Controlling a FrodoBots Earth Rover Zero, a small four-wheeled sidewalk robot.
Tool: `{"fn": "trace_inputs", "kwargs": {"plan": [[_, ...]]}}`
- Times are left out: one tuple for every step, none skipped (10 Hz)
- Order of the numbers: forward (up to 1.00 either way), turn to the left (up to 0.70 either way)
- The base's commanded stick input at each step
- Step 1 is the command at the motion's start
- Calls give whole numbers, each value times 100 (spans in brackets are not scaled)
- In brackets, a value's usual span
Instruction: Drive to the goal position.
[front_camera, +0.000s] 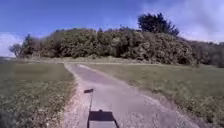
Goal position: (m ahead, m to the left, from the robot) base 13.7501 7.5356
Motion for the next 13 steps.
{"fn": "trace_inputs", "kwargs": {"plan": [[70, 0], [70, 0], [70, 0], [70, 0], [70, 0], [70, 14], [70, 14], [70, 14], [70, 14], [70, 14], [70, 14], [70, 0], [70, 0]]}}
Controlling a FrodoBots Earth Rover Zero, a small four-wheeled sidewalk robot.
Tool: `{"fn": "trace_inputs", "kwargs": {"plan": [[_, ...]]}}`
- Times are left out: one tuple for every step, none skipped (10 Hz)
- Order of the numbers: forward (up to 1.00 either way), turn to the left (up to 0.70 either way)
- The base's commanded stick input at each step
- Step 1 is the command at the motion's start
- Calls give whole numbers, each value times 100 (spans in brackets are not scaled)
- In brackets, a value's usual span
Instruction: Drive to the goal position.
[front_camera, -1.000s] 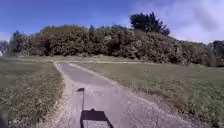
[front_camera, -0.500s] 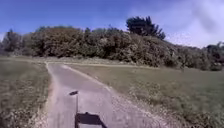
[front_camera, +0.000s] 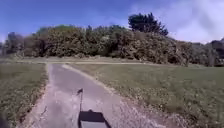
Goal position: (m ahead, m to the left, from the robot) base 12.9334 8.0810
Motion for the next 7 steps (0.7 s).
{"fn": "trace_inputs", "kwargs": {"plan": [[70, 0], [70, 0], [70, 0], [70, 0], [70, 0], [70, 0], [70, 6]]}}
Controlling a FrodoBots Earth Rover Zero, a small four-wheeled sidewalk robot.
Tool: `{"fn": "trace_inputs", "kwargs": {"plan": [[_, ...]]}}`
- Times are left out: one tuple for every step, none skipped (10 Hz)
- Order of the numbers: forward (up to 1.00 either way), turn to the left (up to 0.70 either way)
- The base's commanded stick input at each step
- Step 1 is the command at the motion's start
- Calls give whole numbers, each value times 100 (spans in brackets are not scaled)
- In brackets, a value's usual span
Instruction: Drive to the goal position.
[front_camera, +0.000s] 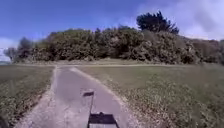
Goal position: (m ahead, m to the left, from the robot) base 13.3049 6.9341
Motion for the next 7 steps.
{"fn": "trace_inputs", "kwargs": {"plan": [[70, 14], [70, 14], [70, 14], [70, 14], [70, 14], [70, 14], [70, 14]]}}
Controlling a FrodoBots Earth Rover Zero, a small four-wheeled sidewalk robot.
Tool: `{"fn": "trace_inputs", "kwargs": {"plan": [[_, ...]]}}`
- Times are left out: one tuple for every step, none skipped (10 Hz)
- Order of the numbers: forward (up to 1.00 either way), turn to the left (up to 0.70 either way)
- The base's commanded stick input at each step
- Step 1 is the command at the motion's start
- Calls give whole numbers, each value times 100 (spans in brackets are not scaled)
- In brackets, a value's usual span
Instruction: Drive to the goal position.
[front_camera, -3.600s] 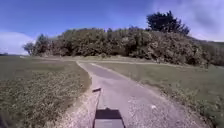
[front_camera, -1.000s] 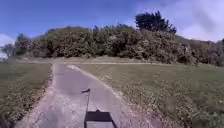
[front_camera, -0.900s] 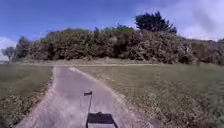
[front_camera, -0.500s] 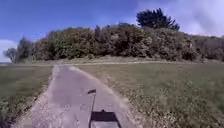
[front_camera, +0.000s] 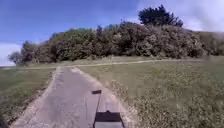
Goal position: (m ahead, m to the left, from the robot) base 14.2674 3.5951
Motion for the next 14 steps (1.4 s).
{"fn": "trace_inputs", "kwargs": {"plan": [[70, 14], [70, 14], [70, 14], [70, 14], [70, 14], [70, 14], [70, 14], [70, 14], [70, 0], [70, 0], [70, 0], [70, 0], [70, 0], [70, 0]]}}
